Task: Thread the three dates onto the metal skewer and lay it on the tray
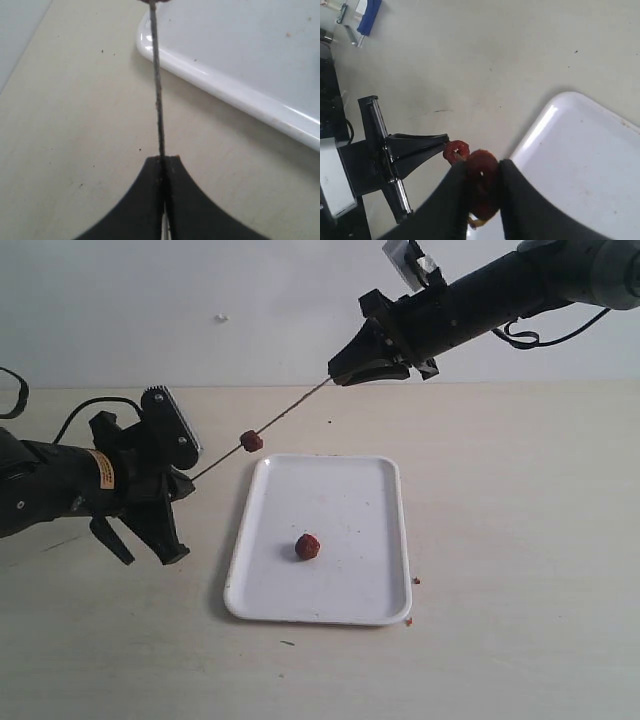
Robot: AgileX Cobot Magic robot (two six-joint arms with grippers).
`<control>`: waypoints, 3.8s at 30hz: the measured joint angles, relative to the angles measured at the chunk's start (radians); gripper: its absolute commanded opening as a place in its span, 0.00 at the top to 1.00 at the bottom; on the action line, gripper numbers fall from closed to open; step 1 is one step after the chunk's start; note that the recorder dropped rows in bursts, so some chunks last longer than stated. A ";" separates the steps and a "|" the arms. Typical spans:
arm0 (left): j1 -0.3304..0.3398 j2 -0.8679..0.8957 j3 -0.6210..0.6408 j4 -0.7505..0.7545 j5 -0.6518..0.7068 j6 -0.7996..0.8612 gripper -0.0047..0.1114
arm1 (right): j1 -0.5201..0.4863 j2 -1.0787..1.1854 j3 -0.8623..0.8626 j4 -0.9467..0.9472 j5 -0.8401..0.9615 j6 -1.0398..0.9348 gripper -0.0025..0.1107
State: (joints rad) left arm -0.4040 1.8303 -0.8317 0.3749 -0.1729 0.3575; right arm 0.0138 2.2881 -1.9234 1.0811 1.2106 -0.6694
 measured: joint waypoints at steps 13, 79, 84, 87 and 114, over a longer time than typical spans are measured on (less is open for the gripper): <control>-0.041 0.000 -0.032 -0.001 0.021 -0.080 0.96 | 0.027 0.000 0.000 0.000 -0.001 -0.001 0.73; 0.063 -0.024 -0.136 -0.065 0.579 -0.507 0.96 | 0.485 -0.011 0.119 -0.992 -0.069 0.092 0.49; 0.063 -0.024 -0.136 -0.065 0.577 -0.507 0.96 | 0.485 0.024 0.119 -0.990 -0.122 0.096 0.49; 0.063 -0.024 -0.136 -0.065 0.571 -0.507 0.96 | 0.485 0.042 0.119 -0.990 -0.145 0.096 0.49; 0.063 -0.024 -0.136 -0.065 0.559 -0.507 0.96 | 0.485 0.061 0.119 -0.990 -0.134 0.177 0.72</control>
State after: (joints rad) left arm -0.3414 1.8059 -0.9681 0.3098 0.3858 -0.1494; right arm 0.4987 2.3489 -1.8042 0.0913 1.0764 -0.4927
